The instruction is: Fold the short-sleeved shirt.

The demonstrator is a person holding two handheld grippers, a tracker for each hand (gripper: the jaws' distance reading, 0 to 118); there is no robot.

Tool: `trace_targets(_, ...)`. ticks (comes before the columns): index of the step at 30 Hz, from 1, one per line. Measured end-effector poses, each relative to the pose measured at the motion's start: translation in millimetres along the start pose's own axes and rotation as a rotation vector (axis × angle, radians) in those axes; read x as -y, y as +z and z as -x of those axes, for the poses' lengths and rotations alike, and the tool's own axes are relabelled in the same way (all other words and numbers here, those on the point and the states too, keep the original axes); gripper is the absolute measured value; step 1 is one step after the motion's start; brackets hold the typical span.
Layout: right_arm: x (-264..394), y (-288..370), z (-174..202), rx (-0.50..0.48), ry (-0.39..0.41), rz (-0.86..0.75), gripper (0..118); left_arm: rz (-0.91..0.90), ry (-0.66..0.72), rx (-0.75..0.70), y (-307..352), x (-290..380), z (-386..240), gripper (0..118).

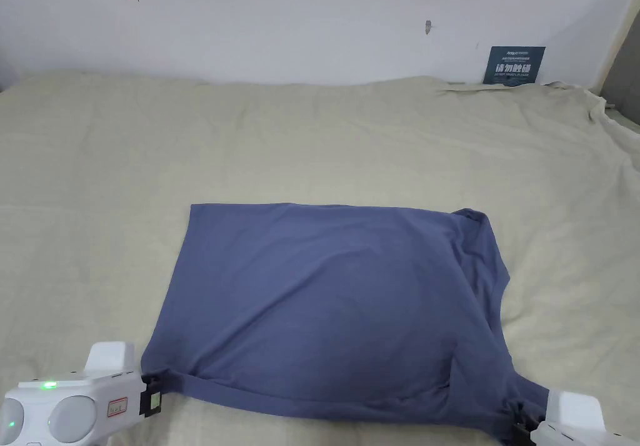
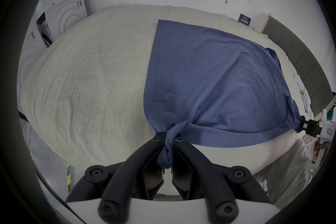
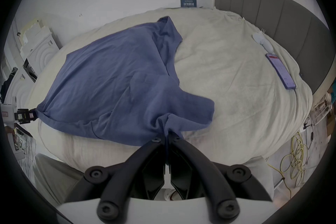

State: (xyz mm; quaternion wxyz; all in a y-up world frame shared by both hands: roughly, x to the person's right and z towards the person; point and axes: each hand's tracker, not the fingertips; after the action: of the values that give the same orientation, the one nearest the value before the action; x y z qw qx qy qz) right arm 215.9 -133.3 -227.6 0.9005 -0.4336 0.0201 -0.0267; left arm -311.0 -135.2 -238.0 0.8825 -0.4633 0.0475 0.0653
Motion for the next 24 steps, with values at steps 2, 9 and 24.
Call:
trace_targets(2, -7.3, 8.5, -0.5, 0.003, 0.019, -0.025, 1, -0.007, 0.003, 0.002, 1.2, -2.2, 1.0, 4)
trace_targets(9, -58.1, 28.7, -10.0, -0.025, 0.056, -0.178, 1, -0.079, 0.034, 0.021, 11.9, -34.0, 3.5, 4)
trace_targets(24, -161.9, -49.5, 13.8, 0.027, 0.159, -0.198, 1, -0.065, -0.024, -0.031, -52.8, -126.5, -8.3, 4)
